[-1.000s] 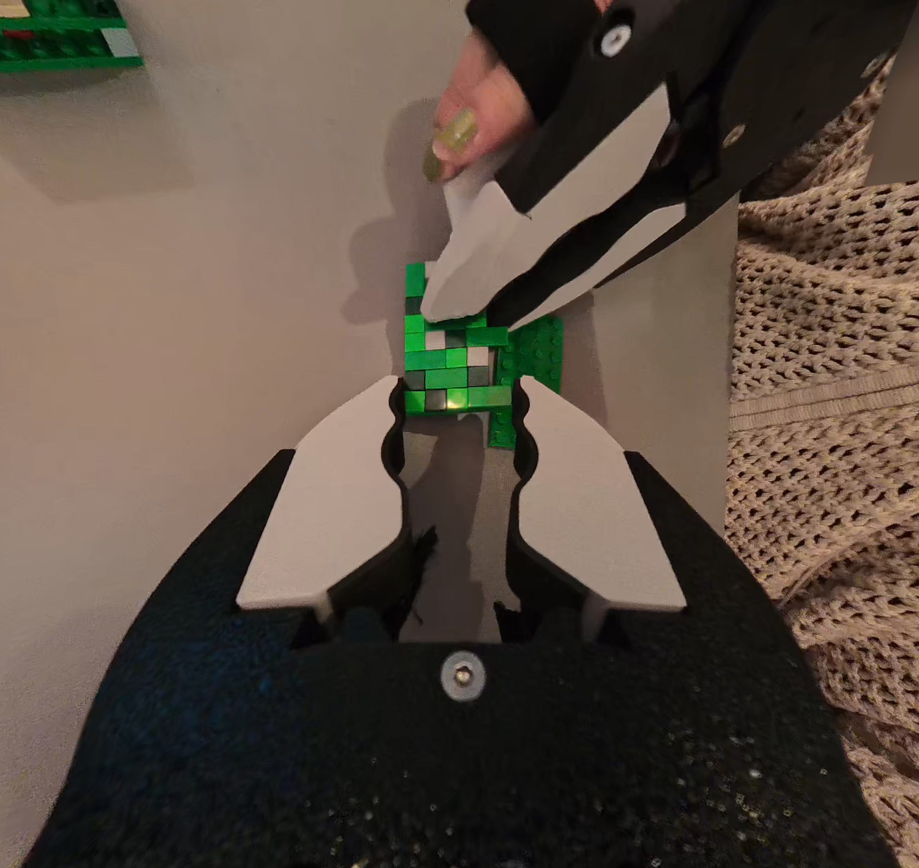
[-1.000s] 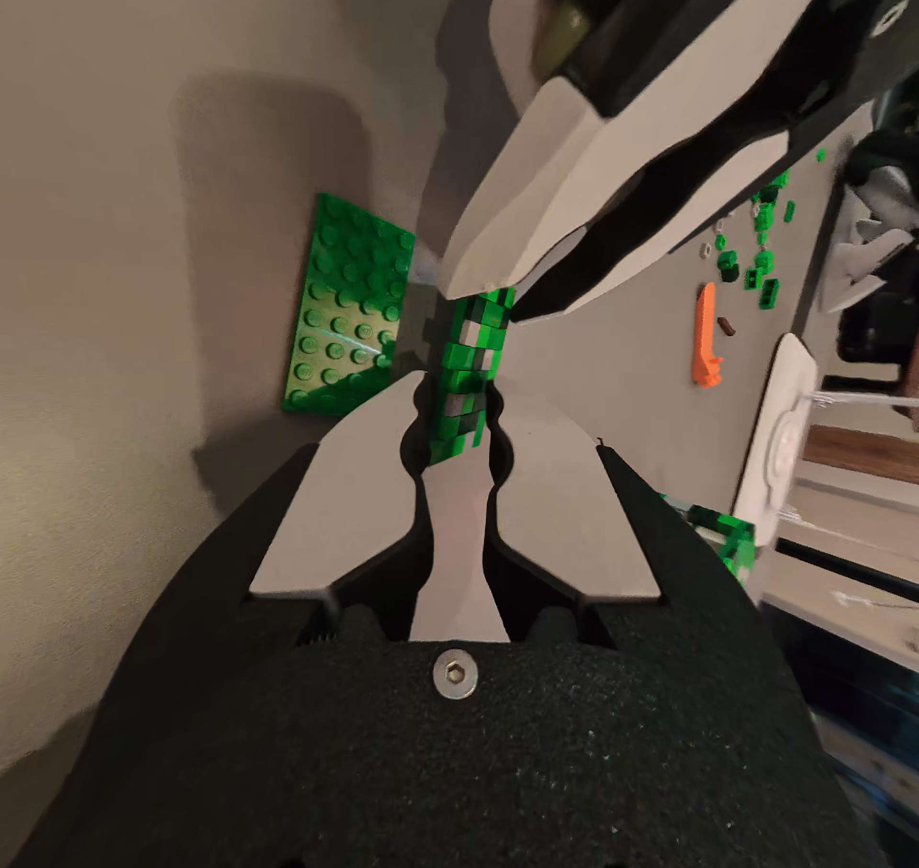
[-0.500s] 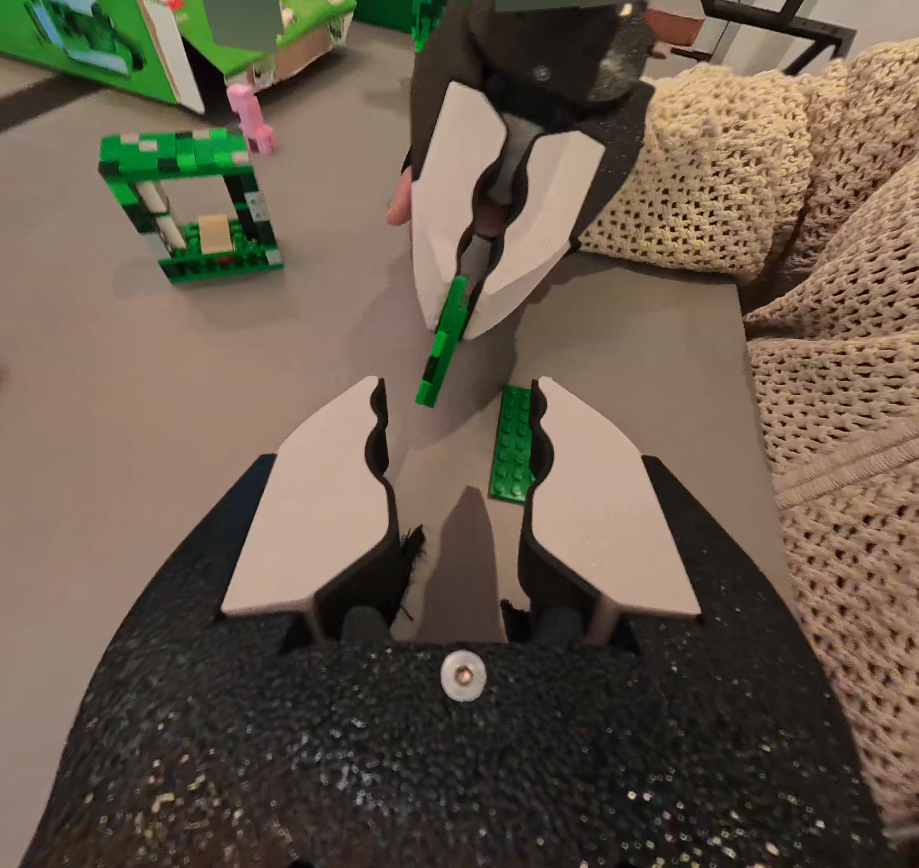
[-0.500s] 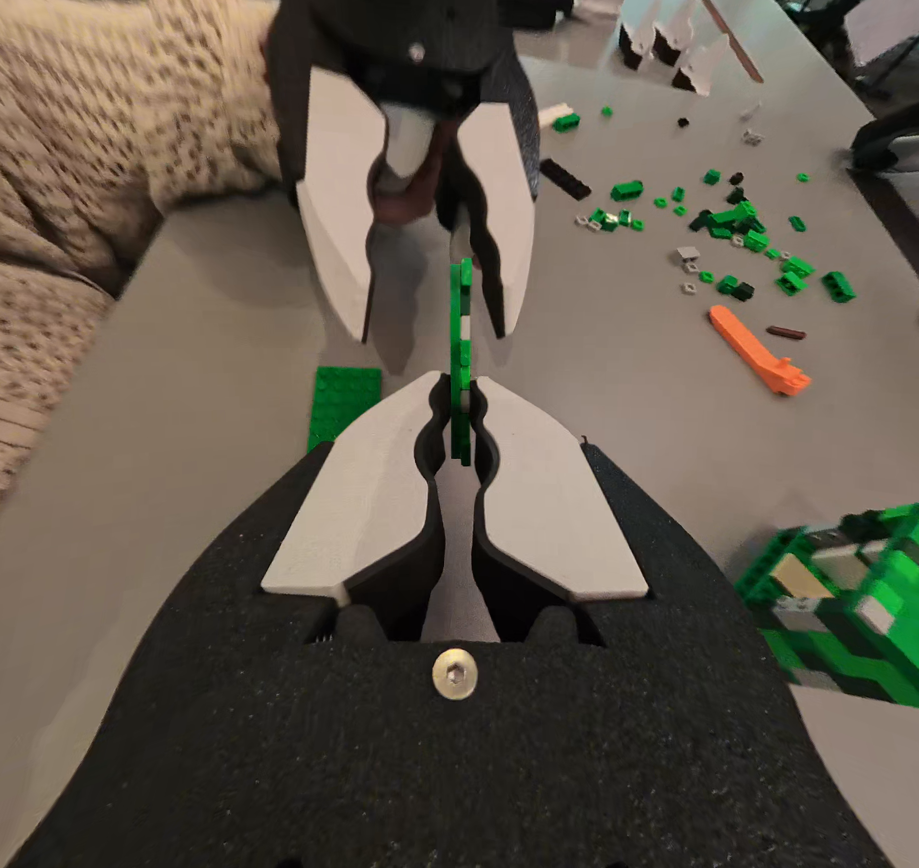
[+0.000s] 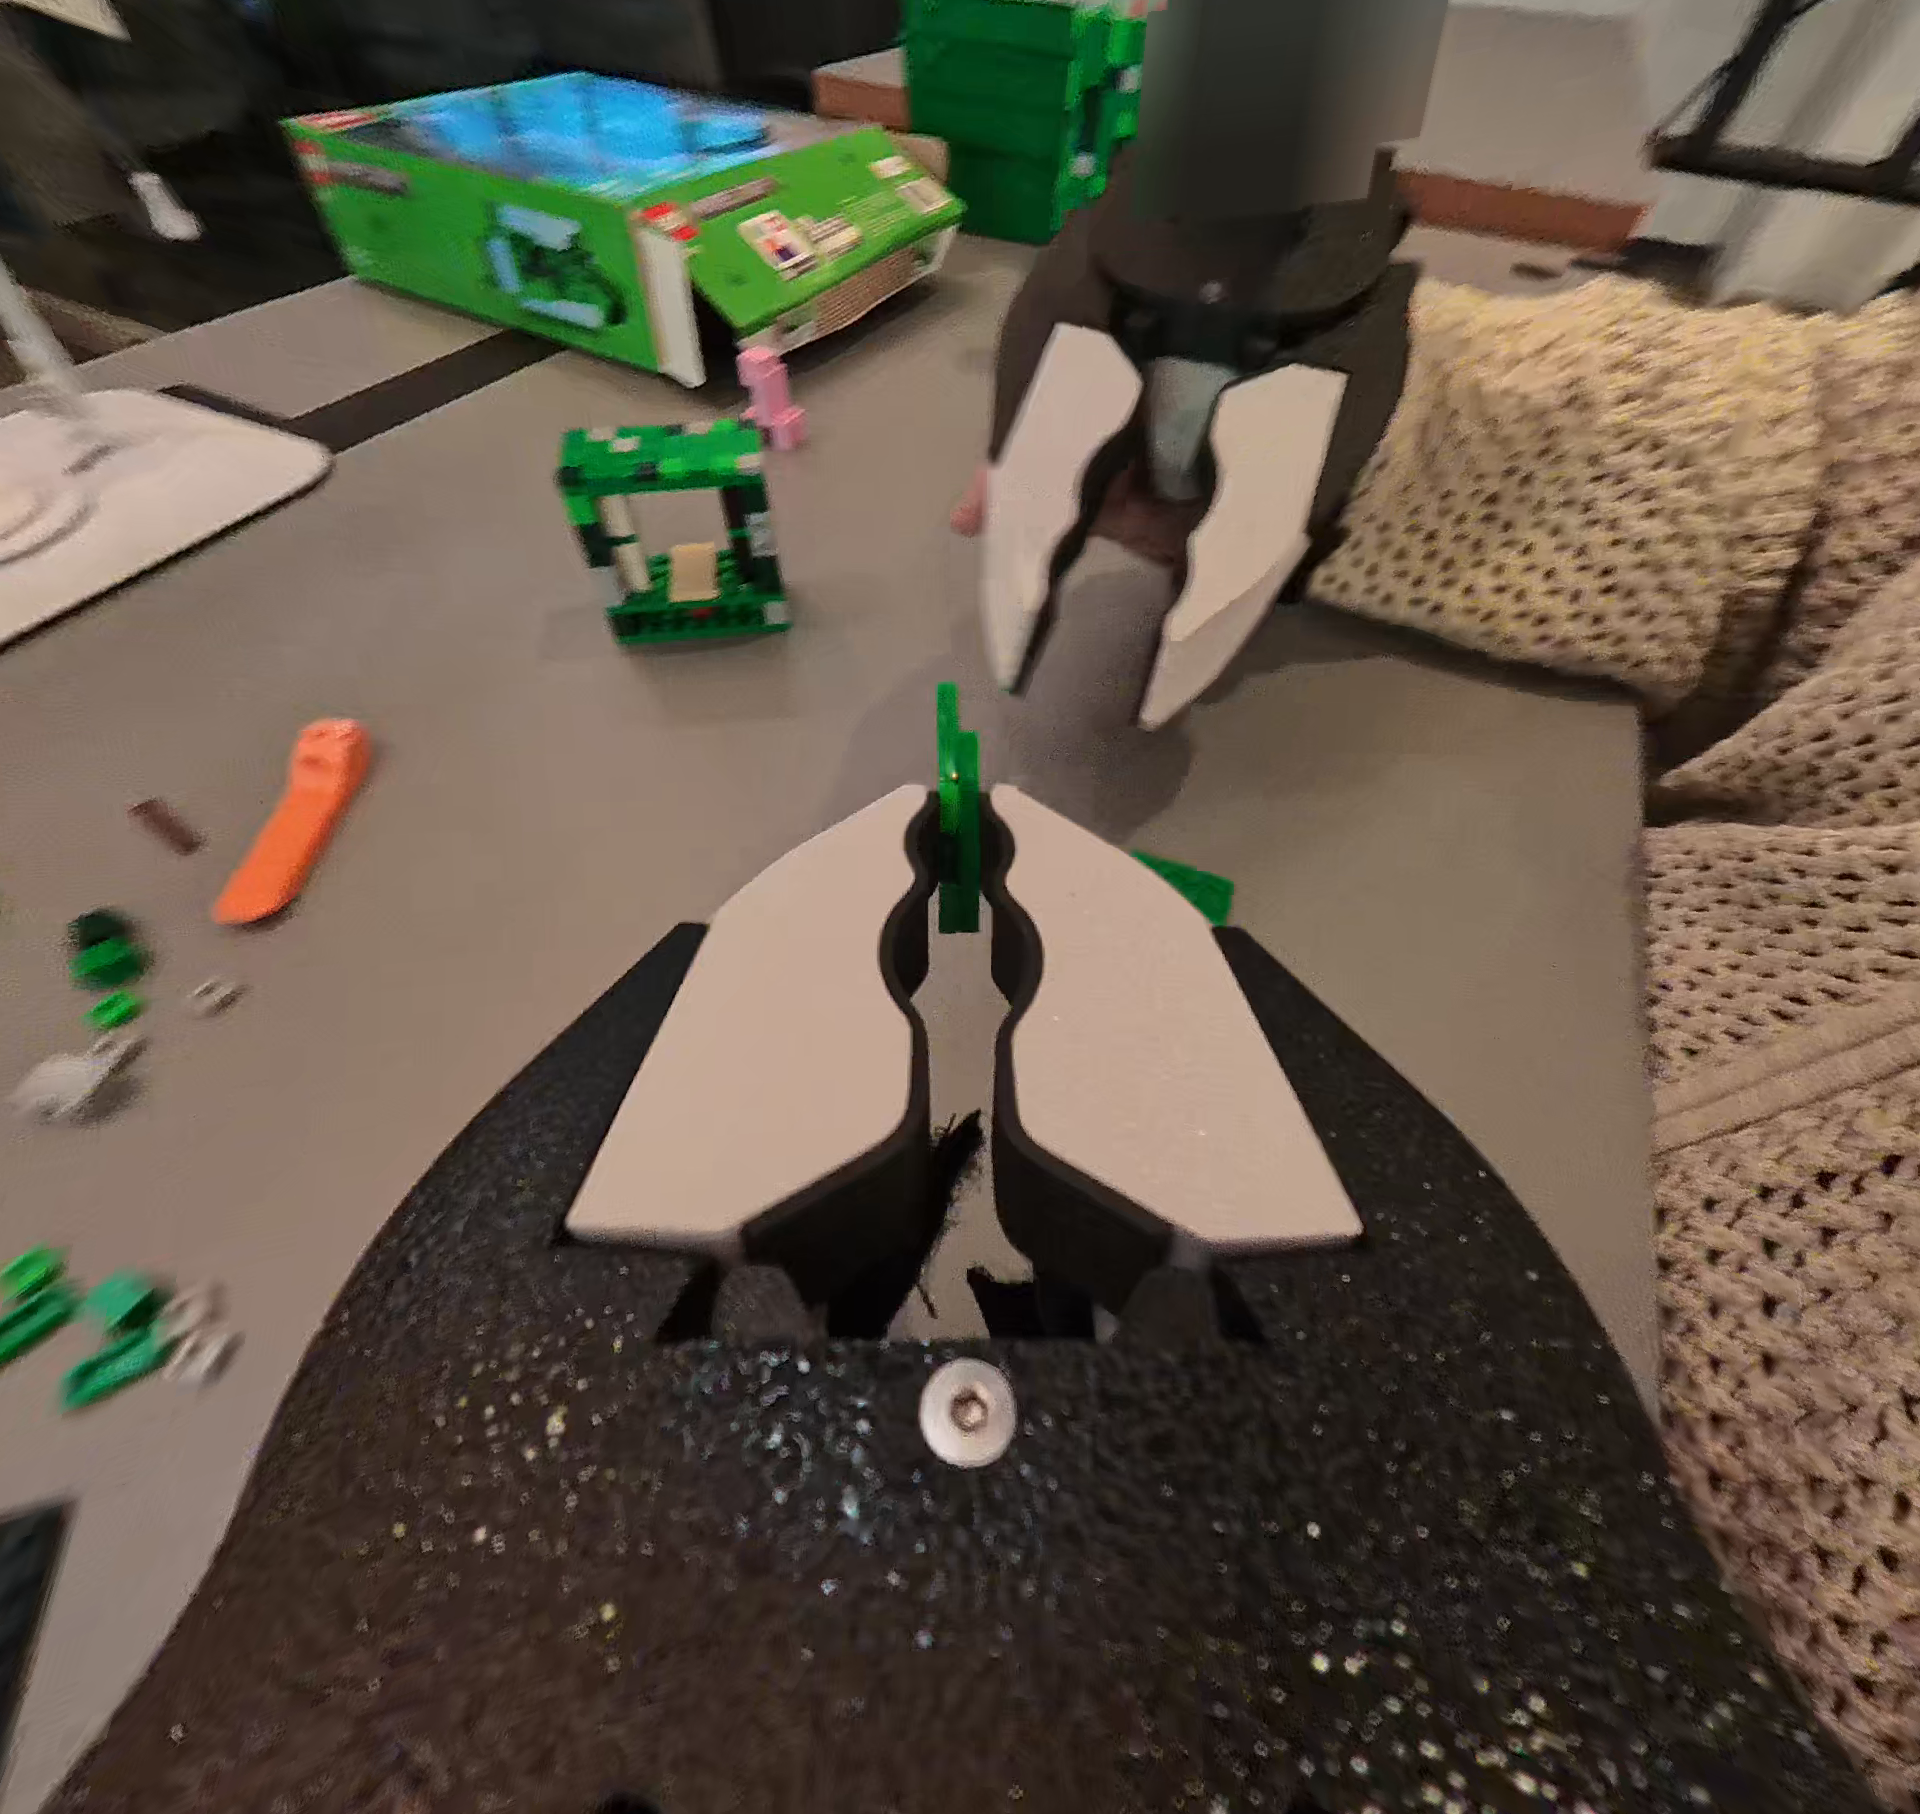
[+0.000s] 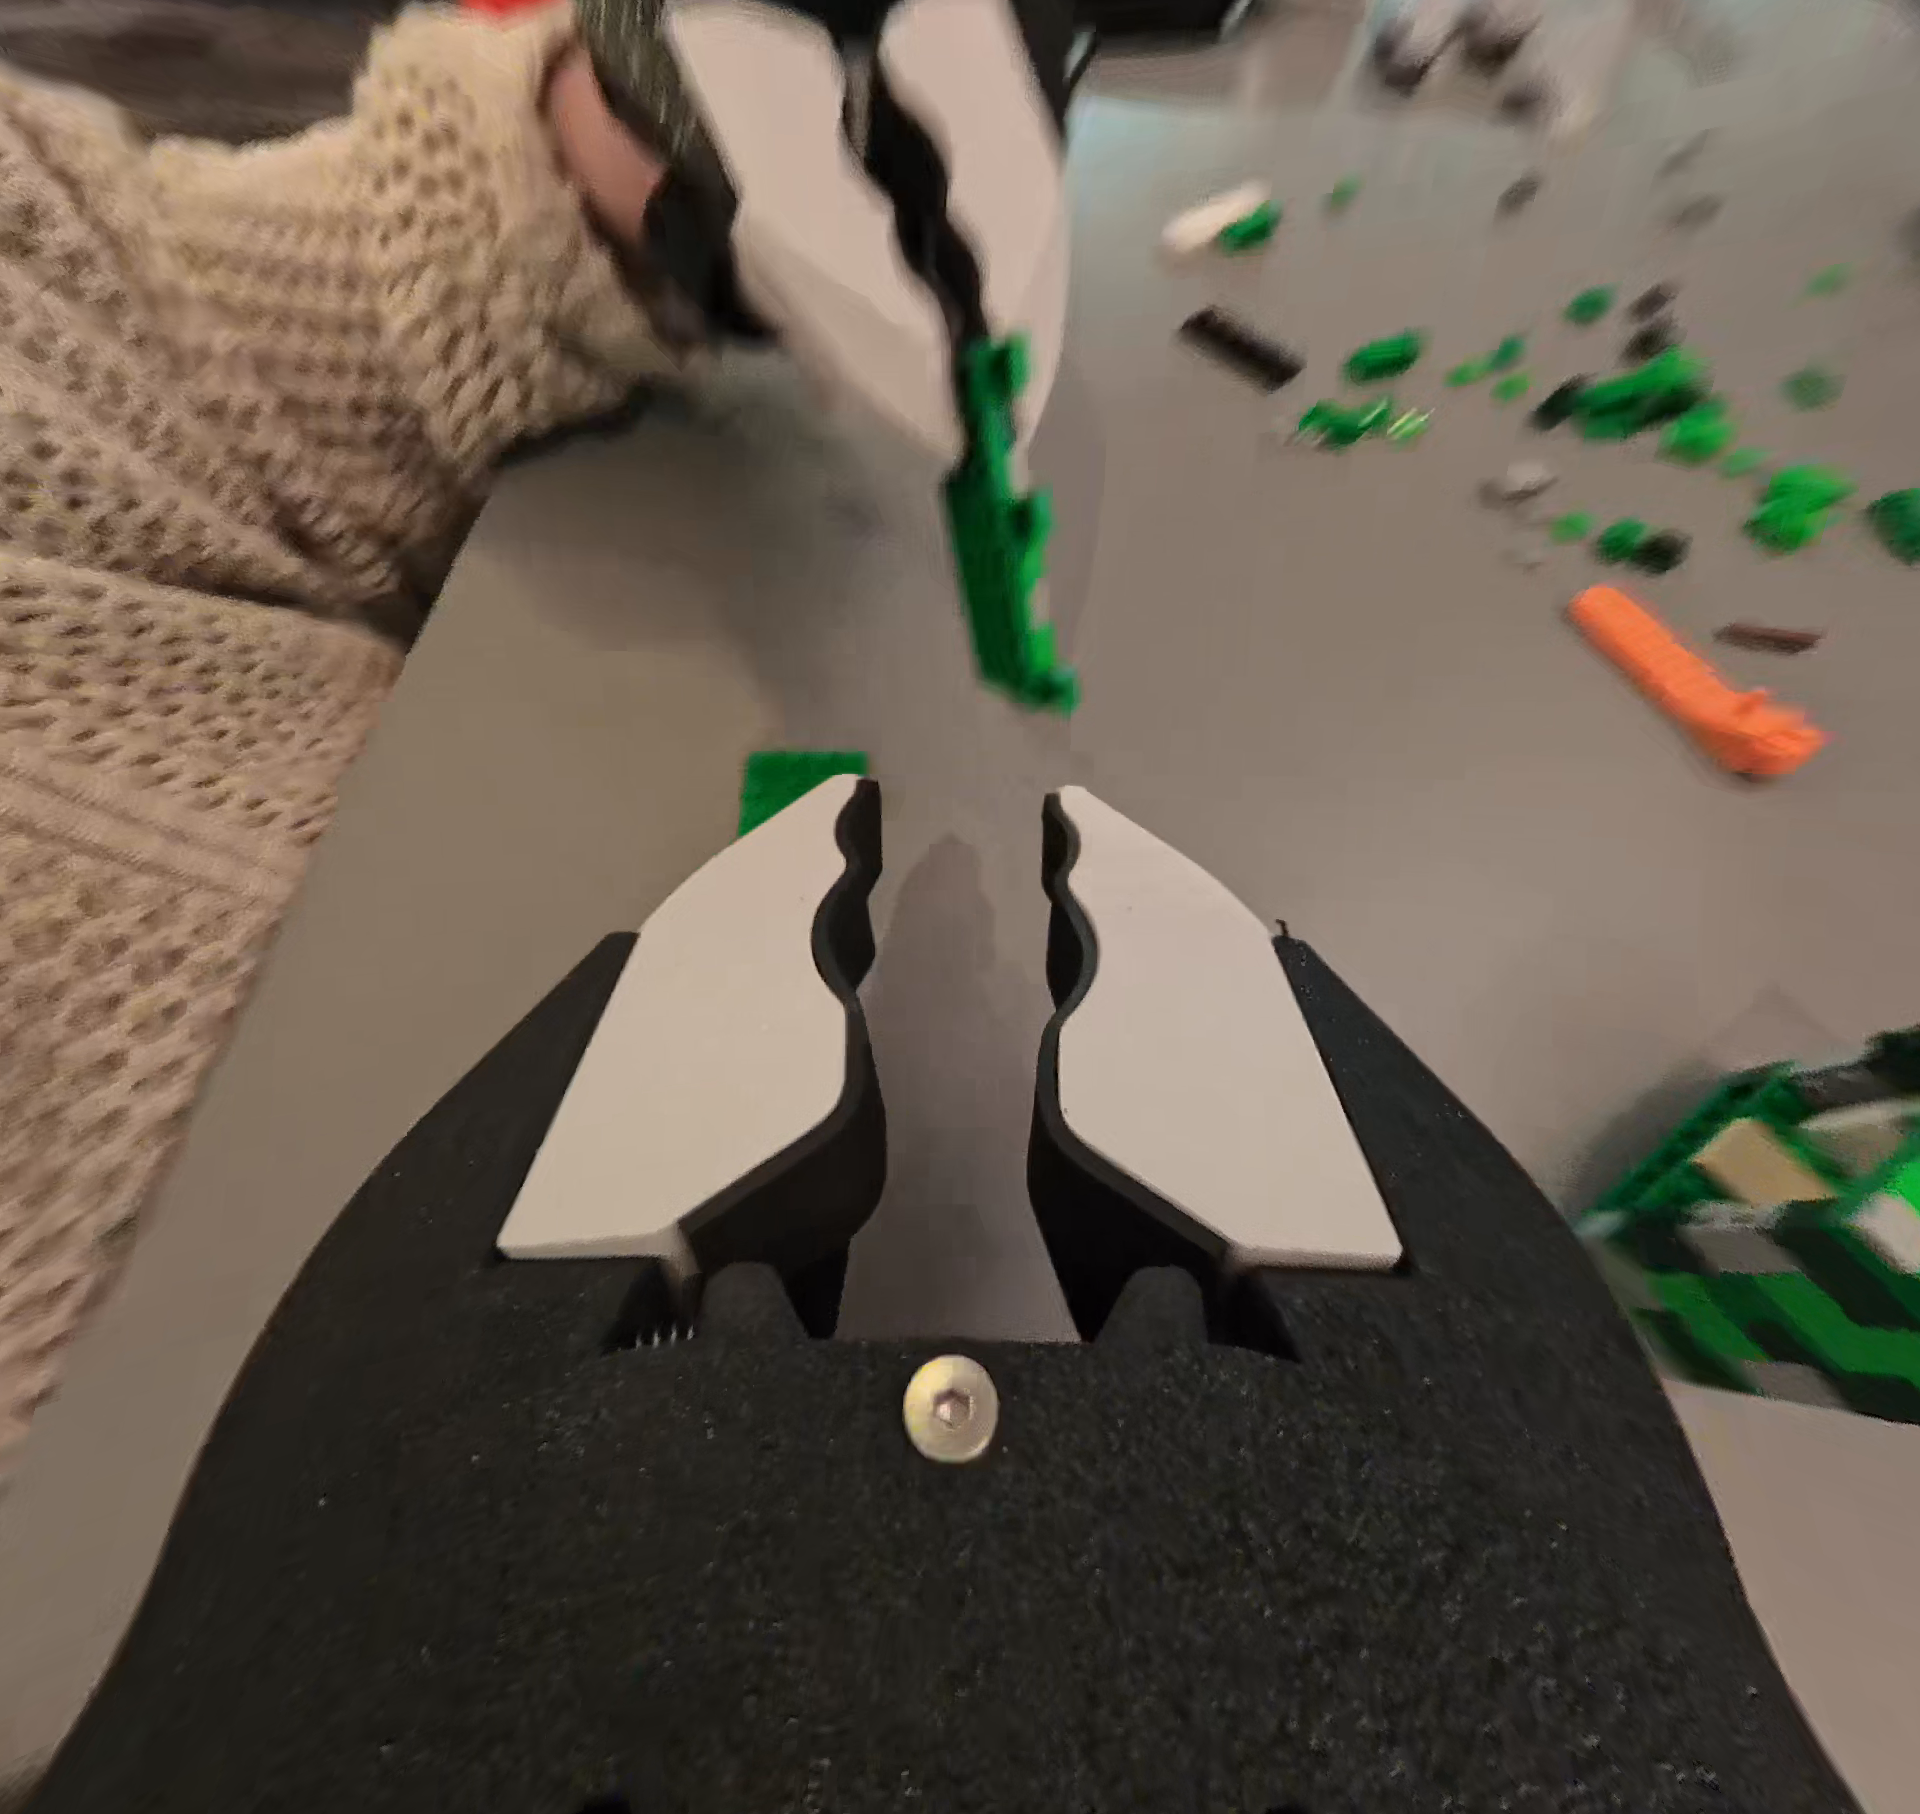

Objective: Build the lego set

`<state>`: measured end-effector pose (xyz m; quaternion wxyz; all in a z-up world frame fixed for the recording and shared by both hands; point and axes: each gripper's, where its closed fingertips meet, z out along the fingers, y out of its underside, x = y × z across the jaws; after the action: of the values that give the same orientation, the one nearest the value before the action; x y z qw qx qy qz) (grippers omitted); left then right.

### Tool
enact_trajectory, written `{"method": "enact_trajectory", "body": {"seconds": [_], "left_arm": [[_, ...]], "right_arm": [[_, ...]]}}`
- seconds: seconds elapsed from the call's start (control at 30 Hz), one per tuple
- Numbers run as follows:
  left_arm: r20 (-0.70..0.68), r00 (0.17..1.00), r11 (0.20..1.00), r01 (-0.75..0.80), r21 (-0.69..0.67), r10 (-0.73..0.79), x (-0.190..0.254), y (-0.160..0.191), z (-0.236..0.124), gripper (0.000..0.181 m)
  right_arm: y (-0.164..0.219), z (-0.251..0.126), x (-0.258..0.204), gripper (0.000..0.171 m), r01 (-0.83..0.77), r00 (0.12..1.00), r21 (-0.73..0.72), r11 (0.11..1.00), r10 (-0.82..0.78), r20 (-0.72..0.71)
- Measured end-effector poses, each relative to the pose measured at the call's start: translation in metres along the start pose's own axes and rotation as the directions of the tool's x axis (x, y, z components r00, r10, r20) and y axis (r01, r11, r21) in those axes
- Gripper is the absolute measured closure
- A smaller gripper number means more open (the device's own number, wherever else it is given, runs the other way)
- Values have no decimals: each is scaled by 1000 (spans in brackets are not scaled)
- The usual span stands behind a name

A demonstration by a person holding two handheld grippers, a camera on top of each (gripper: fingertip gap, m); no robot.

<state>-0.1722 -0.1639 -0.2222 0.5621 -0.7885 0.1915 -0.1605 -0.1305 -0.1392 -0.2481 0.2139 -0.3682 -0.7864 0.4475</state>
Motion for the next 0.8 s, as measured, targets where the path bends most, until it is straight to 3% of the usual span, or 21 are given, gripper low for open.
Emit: {"method": "enact_trajectory", "body": {"seconds": [0.1,0.2,0.37,0.5,0.63,0.8], "left_arm": [[138,990,998,-14,-58,22,-10,3,-19,175],[233,972,990,45,-131,-14,-14,10,-34,175],[214,976,976,75,-205,-29,-1,19,-38,175],[193,981,970,55,-238,-8,1,21,-35,175],[157,987,961,66,-269,-24,3,21,-29,175],[96,994,875,-5,-484,59,6,39,-22,175]], "right_arm": [[24,13,-17,132,-68,988,-229,971,97,119],[40,31,-28,120,-14,986,-385,923,77,149],[54,34,-38,125,141,986,-556,819,-64,155],[56,31,-42,139,170,984,-566,807,-104,147],[59,26,-40,139,160,987,-552,818,-114,117],[52,21,-35,129,120,993,-480,869,-95,74]]}}
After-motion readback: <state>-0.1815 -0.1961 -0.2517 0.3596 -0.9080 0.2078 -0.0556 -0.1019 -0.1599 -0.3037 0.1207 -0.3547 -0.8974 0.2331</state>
